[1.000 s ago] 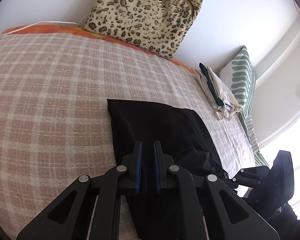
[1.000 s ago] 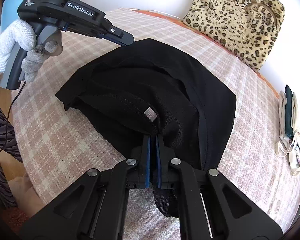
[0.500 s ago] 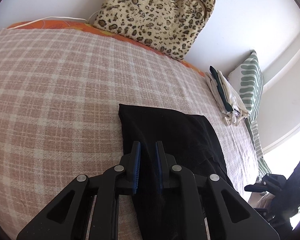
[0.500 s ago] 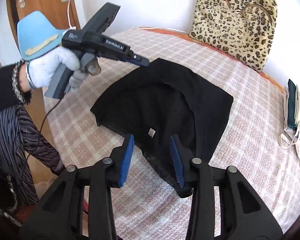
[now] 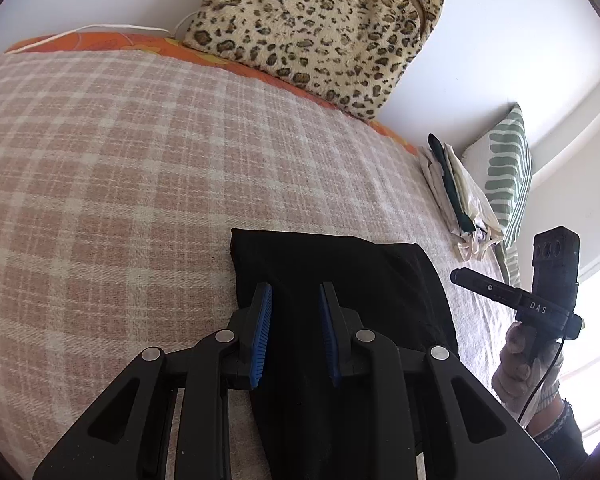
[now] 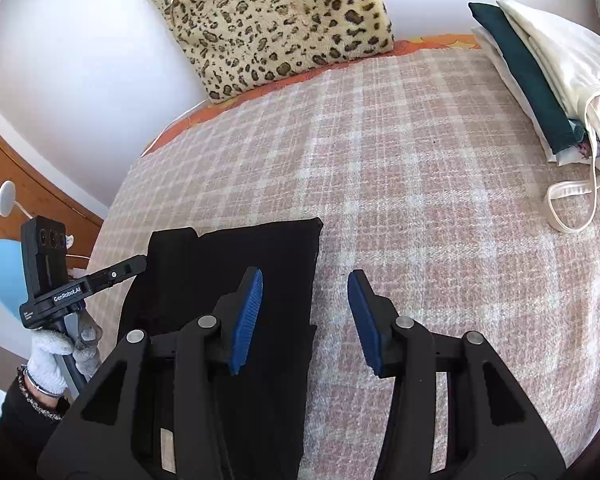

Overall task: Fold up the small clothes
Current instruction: 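Grasp the folded black shirt's edge with both grippers and straighten it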

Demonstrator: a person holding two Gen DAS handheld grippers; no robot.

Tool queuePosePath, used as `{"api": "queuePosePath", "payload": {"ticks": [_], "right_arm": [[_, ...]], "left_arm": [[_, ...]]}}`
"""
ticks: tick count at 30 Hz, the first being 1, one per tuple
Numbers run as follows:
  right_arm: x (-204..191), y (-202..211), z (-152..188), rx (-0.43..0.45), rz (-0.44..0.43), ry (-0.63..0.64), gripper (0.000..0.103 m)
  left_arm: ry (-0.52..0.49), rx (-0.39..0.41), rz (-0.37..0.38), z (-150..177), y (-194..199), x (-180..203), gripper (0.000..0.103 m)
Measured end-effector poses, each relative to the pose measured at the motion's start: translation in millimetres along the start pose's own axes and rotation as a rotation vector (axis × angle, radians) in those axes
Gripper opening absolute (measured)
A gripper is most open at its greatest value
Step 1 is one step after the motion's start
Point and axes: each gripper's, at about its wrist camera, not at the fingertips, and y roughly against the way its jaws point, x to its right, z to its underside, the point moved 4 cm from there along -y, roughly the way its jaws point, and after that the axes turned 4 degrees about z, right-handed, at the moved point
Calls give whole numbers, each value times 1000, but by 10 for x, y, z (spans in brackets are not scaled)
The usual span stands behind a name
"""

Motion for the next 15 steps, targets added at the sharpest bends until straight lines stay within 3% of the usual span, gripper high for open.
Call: {"api": "queuePosePath", "payload": {"ticks": [2,5,8,15], "right_arm": [[0,-126,-47,-26,-23,-16,43],[-54,-280,-66,-65,-36,-18,26],[-86,-388,-52,-86,-29,-9,18],[-91,-418,-69,-82,-40,12,14]], "left_arm": [[-8,-11,-1,4,-39,3,19],[-40,-5,-10,-2,-50,27,5],[-60,16,-27,-36,-11,41,4],[-146,34,-110,-57,36,110,3]]}}
